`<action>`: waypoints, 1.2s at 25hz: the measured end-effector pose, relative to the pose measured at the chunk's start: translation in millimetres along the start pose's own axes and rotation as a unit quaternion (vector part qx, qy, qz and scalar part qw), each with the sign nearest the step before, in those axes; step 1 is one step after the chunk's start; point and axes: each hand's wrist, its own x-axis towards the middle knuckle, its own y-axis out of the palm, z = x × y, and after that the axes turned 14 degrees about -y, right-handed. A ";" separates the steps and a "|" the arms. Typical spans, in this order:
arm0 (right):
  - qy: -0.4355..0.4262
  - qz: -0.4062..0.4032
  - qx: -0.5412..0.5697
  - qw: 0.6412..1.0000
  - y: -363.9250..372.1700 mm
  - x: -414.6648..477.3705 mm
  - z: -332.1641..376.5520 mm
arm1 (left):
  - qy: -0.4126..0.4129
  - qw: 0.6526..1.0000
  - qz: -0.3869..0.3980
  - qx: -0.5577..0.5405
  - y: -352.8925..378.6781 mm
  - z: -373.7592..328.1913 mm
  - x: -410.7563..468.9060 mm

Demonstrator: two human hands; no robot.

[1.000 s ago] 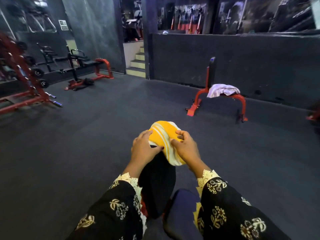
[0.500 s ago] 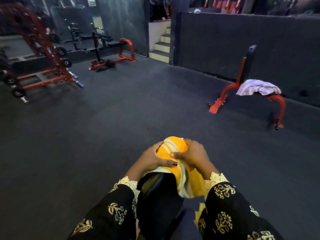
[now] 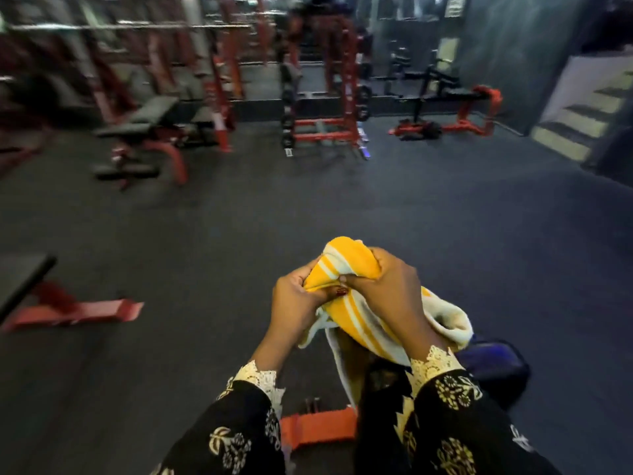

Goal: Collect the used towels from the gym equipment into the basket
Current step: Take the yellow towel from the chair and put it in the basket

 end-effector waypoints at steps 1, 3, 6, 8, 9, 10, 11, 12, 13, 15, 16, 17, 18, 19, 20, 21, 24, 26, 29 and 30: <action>-0.025 0.029 0.022 0.999 22.3 2.0 22.3 | 0.000 0.999 -0.036 -0.011 -31.4 1.4 -10.5; -0.071 0.090 0.057 0.992 70.1 -0.3 70.5 | -0.004 0.994 -0.107 -0.033 -98.1 3.6 -38.8; -0.142 0.169 0.112 0.969 145.2 -20.6 157.0 | -0.009 0.975 -0.216 -0.045 -204.4 13.6 -94.3; -0.186 0.213 0.139 0.949 192.7 -40.7 215.5 | -0.023 0.959 -0.274 -0.072 -268.6 20.6 -135.5; -0.205 0.229 0.152 0.939 213.8 -50.9 242.4 | -0.028 0.951 -0.296 -0.082 -296.6 22.9 -155.1; -0.225 0.246 0.170 0.927 239.7 -65.6 274.3 | -0.026 0.941 -0.326 -0.088 -330.6 27.0 -179.3; -0.241 0.263 0.189 0.915 265.1 -82.1 305.9 | -0.019 0.930 -0.356 -0.086 -364.3 31.0 -204.6; -0.256 0.280 0.205 0.902 289.6 -100.2 337.0 | -0.011 0.919 -0.386 -0.078 -397.9 36.1 -230.3; -0.272 0.299 0.218 0.888 312.4 -120.6 367.5 | -0.005 0.908 -0.413 -0.070 -429.4 41.3 -257.2; -0.301 0.328 0.244 0.862 354.3 -163.9 425.4 | 0.001 0.886 -0.460 -0.066 -487.4 52.9 -311.1; -0.311 0.337 0.257 0.851 371.4 -182.2 449.5 | 0.000 0.875 -0.480 -0.065 -511.1 58.1 -333.4; -0.319 0.345 0.269 0.841 386.2 -198.2 470.7 | -0.002 0.864 -0.500 -0.064 -531.9 63.3 -353.4; -0.327 0.357 0.281 0.828 403.3 -217.4 496.2 | 0.000 0.850 -0.523 -0.062 -555.5 69.5 -377.9; -0.335 0.372 0.290 0.816 419.1 -235.5 520.5 | -0.001 0.836 -0.545 -0.060 -577.8 75.0 -401.6; -0.344 0.393 0.296 0.800 433.5 -252.9 542.5 | -0.004 0.823 -0.566 -0.055 -597.4 80.1 -424.0; -0.353 0.417 0.302 0.781 447.1 -269.7 563.0 | -0.006 0.807 -0.588 -0.045 -615.5 85.5 -445.9; -0.366 0.486 0.331 0.721 489.9 -315.6 616.0 | -0.020 0.761 -0.648 -0.008 -663.4 102.9 -504.0; -0.338 0.555 0.372 0.662 519.7 -345.4 647.3 | -0.032 0.733 -0.679 -0.006 -693.6 117.3 -538.5; -0.262 0.660 0.414 0.570 569.6 -391.0 703.9 | -0.029 0.699 -0.714 -0.021 -746.1 137.5 -592.9; -0.246 0.681 0.418 0.548 588.2 -406.4 724.6 | -0.022 0.695 -0.718 -0.032 -766.0 144.0 -611.3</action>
